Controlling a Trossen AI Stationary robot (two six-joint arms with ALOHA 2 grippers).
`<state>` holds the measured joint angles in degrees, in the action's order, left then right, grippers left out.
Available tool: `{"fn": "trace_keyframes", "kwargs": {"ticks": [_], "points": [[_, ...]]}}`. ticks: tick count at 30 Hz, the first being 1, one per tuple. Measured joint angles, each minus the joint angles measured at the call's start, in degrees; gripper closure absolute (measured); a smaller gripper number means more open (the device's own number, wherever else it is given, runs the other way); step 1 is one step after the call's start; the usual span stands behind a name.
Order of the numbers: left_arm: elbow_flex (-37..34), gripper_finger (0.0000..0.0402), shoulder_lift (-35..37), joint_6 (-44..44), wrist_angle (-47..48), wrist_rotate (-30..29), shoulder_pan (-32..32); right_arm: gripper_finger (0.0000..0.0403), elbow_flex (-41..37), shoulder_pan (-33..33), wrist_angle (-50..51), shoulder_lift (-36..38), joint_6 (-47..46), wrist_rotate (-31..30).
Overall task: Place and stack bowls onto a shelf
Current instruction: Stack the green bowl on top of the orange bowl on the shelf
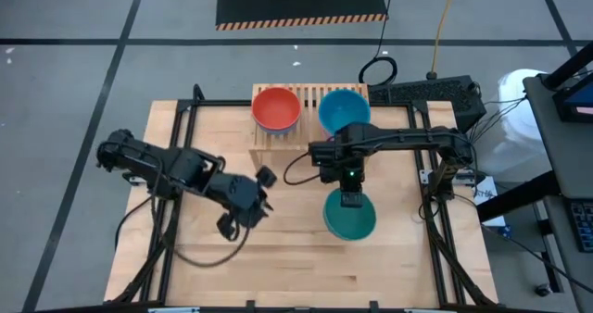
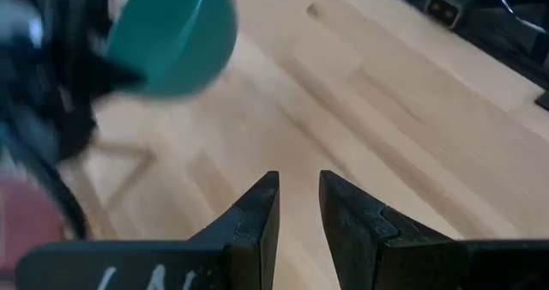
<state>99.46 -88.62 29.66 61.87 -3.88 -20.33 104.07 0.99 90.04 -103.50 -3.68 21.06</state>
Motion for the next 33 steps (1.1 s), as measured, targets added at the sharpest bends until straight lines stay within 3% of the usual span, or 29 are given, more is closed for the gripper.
{"fn": "trace_keyframes", "kwargs": {"ticks": [11,15,25,33], "points": [[0.0,0.0309,-6.2,6.3,-3.7,0.4,-0.5,0.0403,-4.4,-1.6,0.0,0.0,0.3,0.0],[0.0,0.0309,-7.5,9.7,-7.9,3.6,-0.6,0.0403,-4.4,-2.4,0.0,0.1,0.3,0.0],[0.1,0.0309,-8.9,15.9,-18.6,5.3,-0.7,0.0403,-4.3,-4.1,0.0,1.0,-0.3,0.0],[0.4,0.0309,-11.5,19.4,-17.3,7.4,-0.2,0.0403,-4.3,-5.2,0.0,1.1,-0.2,0.2]]}}
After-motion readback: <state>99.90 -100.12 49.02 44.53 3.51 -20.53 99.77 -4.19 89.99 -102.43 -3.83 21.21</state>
